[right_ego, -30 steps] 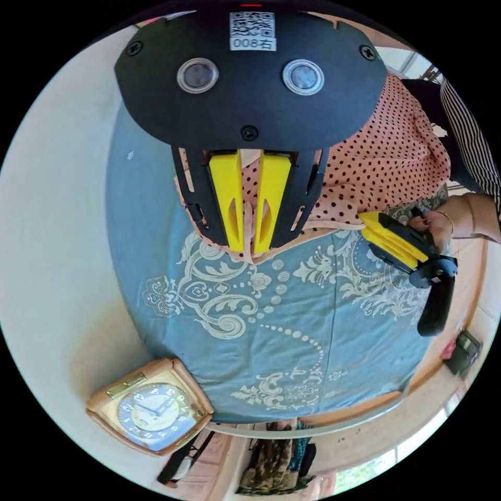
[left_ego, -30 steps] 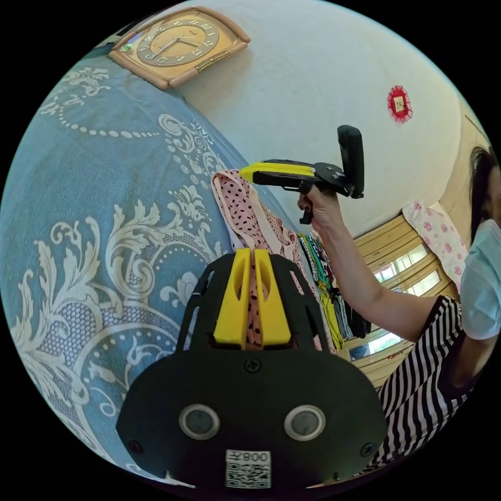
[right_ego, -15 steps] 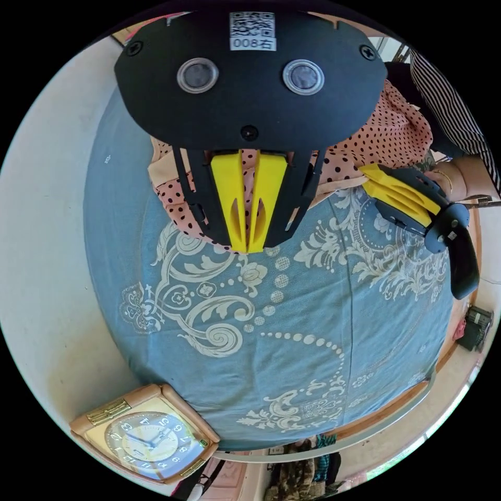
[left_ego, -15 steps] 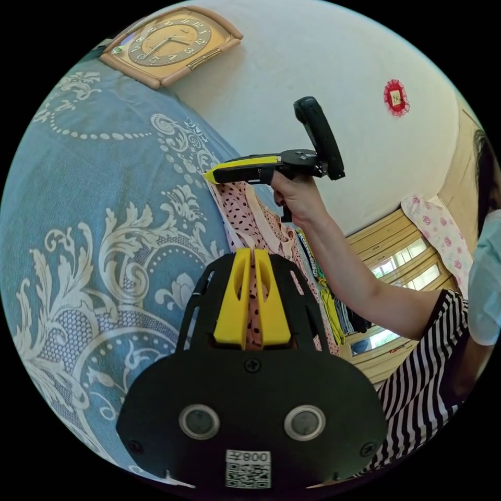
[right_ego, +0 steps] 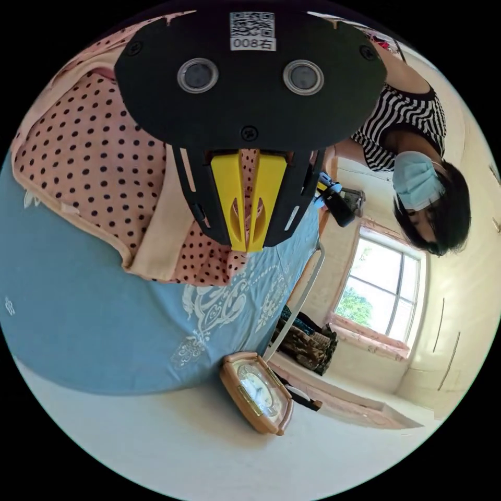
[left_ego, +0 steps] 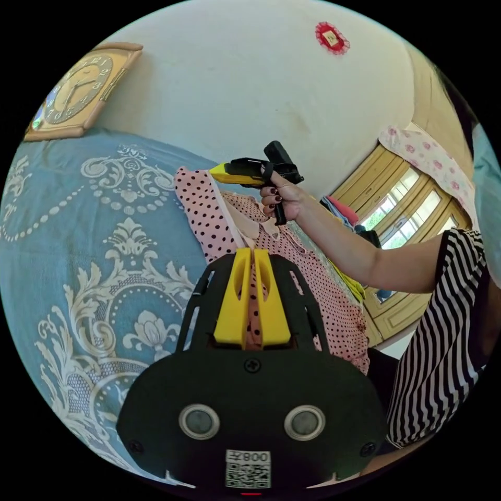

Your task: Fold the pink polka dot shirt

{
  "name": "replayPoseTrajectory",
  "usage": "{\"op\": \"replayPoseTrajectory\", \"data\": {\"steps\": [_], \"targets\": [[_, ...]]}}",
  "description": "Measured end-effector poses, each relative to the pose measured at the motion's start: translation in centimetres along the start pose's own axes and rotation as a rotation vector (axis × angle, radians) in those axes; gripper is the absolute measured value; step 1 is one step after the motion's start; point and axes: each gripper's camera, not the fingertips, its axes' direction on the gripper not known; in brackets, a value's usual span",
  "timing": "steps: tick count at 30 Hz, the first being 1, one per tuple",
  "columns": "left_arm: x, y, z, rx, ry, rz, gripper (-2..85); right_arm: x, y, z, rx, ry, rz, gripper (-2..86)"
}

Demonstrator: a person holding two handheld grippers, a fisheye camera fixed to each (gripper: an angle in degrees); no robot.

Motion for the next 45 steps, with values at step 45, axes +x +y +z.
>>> {"op": "replayPoseTrajectory", "data": {"steps": [45], "targets": [[2.2,-1.5,5.4,-0.103,0.149,0.024,4.6,-0.7,6.1,6.9,-0.233,0.422,-0.266,0.1]]}}
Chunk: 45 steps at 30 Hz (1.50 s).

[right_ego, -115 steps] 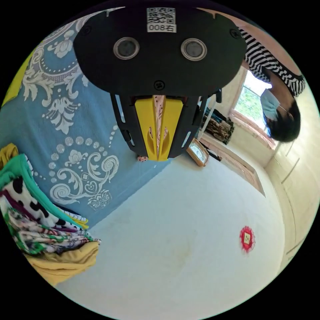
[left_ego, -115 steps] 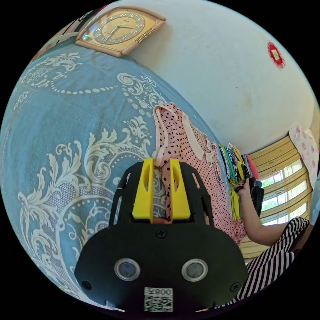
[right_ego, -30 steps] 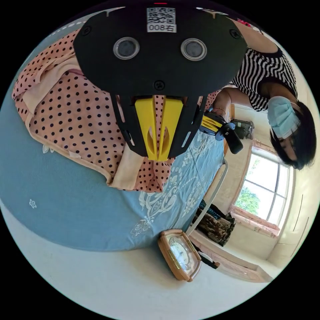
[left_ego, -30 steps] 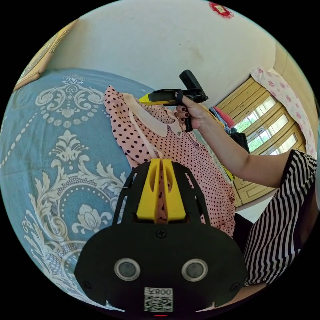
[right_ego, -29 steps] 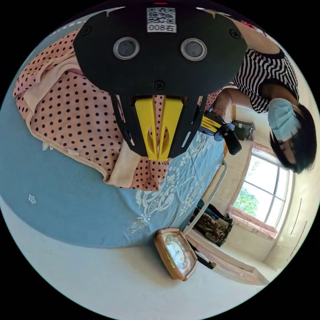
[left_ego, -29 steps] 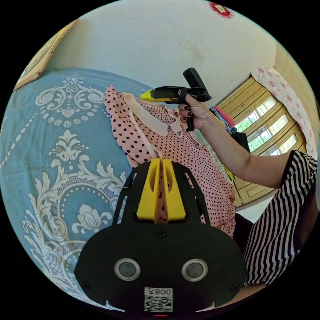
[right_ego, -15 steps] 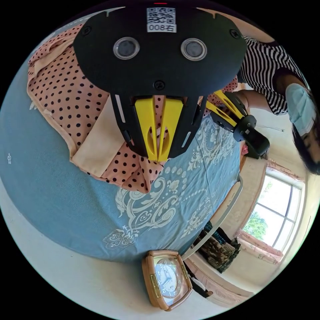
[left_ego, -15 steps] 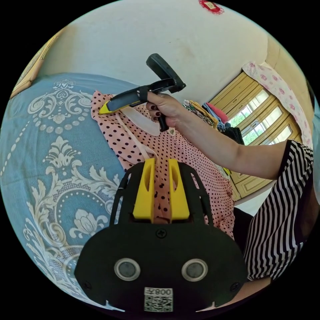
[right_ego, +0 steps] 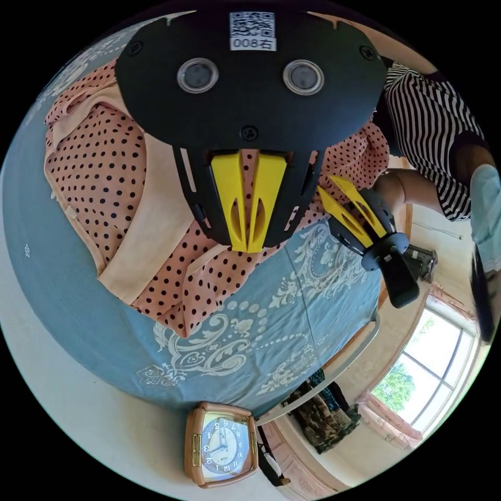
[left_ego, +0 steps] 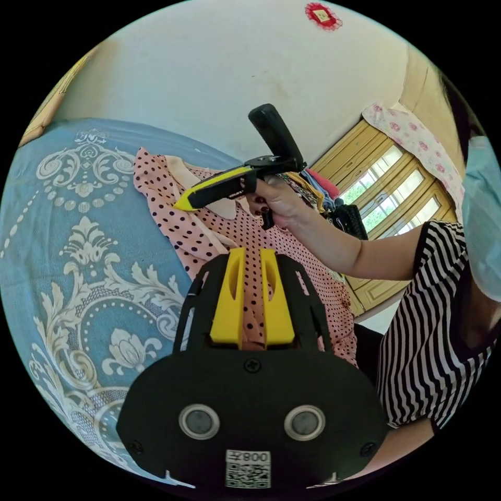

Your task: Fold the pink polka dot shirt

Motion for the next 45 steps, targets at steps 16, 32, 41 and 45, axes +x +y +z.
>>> {"op": "replayPoseTrajectory", "data": {"steps": [16,32,41,45], "targets": [[-1.3,1.5,0.1,-0.037,-0.003,-0.135,0.4,-4.8,6.3,-5.2,0.098,-0.072,-0.028,0.2],[0.1,3.9,0.2,-0.034,-0.017,-0.146,0.2,-12.5,13.4,-12.1,0.124,-0.022,0.001,0.1],[1.4,5.4,0.8,-0.068,-0.036,-0.149,0.4,-20.5,21.9,-14.0,0.002,0.002,0.039,0.1],[4.9,6.5,-0.7,-0.007,-0.257,-0.112,0.8,-24.1,25.9,-18.1,0.081,0.04,0.025,0.1]]}}
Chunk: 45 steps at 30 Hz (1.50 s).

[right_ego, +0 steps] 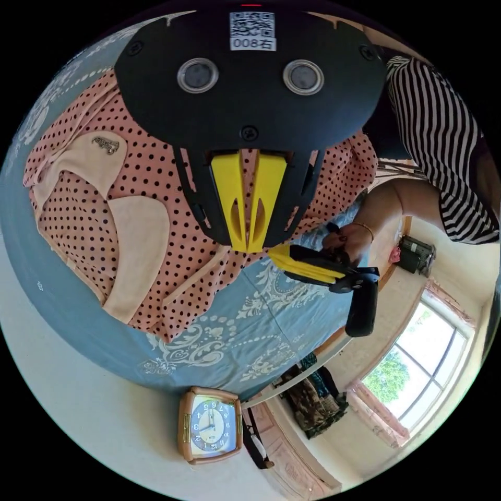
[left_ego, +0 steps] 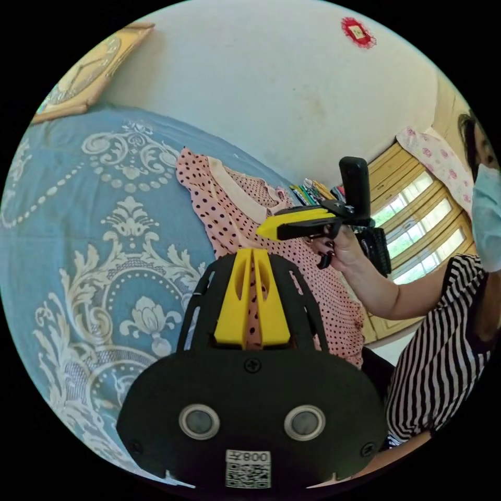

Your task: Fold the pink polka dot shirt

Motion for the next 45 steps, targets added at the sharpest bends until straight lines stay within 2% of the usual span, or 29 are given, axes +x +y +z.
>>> {"op": "replayPoseTrajectory", "data": {"steps": [2,4,9,11,14,16,19,21,26,32,35,39,45], "targets": [[1.5,-0.1,0.6,-0.09,-0.133,0.043,1.0,-1.1,2.9,-0.4,-0.072,0.058,0.054,0.2],[2.9,0.0,2.7,-0.24,-0.305,0.079,1.0,-1.7,5.1,-0.9,-0.119,0.011,0.096,0.2],[5.0,1.3,1.2,-0.209,-0.266,0.107,0.6,-4.7,11.6,-7.2,-0.032,0.026,0.187,0.2],[4.4,2.1,2.3,-0.3,-0.272,0.086,0.6,-5.5,15.5,-10.4,-0.032,0.006,0.266,0.2],[3.1,3.7,0.2,-0.243,-0.119,-0.052,0.6,-7.0,21.3,-15.2,-0.017,-0.026,0.37,0.2],[2.7,6.0,-3.3,-0.118,-0.03,-0.149,0.8,-8.2,25.3,-18.2,-0.012,0.0,0.43,0.3],[1.7,10.5,-5.8,-0.082,0.151,-0.293,1.6,-10.1,32.7,-22.6,-0.041,0.019,0.585,0.4],[1.6,13.7,-6.8,-0.108,0.191,-0.368,2.6,-11.6,37.4,-25.3,-0.025,0.012,0.671,0.6],[3.1,22.0,-9.3,-0.205,0.153,-0.54,6.1,-16.2,50.4,-31.6,0.047,-0.02,0.92,2.5],[4.5,27.4,-9.5,-0.237,0.206,-0.625,8.1,-20.3,59.2,-34.8,0.12,-0.123,1.041,6.0],[5.1,27.8,-9.0,-0.249,0.202,-0.604,8.5,-22.1,61.0,-36.3,0.142,-0.139,1.03,6.7],[5.2,28.2,-7.9,-0.202,0.282,-0.638,8.0,-24.1,62.0,-38.1,0.136,-0.131,0.997,7.0],[5.8,29.4,-7.0,-0.222,0.272,-0.685,2.5,-26.2,63.4,-39.5,0.061,-0.094,1.004,4.5]]}}
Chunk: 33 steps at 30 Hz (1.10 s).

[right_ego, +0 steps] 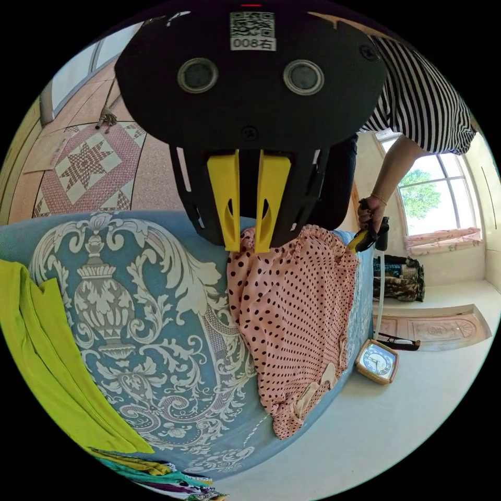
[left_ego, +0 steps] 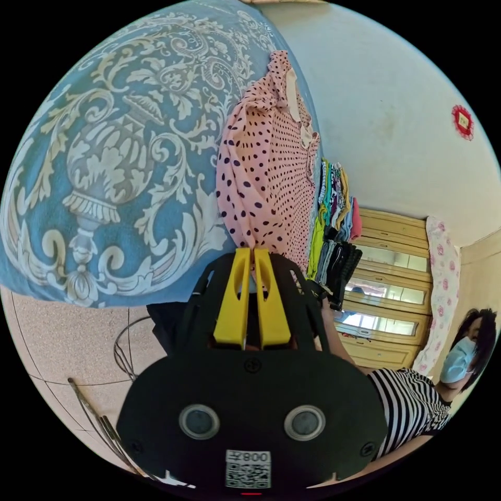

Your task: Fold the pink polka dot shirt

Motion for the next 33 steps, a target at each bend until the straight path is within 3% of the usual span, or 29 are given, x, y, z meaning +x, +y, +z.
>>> {"op": "replayPoseTrajectory", "data": {"steps": [4,8,16,33], "targets": [[0.9,2.3,-2.3,0.029,0.026,0.042,1.4,-0.7,2.6,-2.6,-0.002,0.037,-0.047,1.8],[0.6,5.0,-5.0,0.079,0.061,0.053,1.1,-0.3,6.9,-7.3,0.088,-0.097,-0.086,0.9],[-4.3,9.6,-6.8,0.157,0.173,-0.106,0.8,2.6,12.1,-10.4,0.102,-0.248,-0.008,0.5],[-4.4,17.5,-11.4,0.132,0.201,-0.072,0.7,0.1,22.1,-17.5,0.093,-0.297,-0.046,0.2]]}}
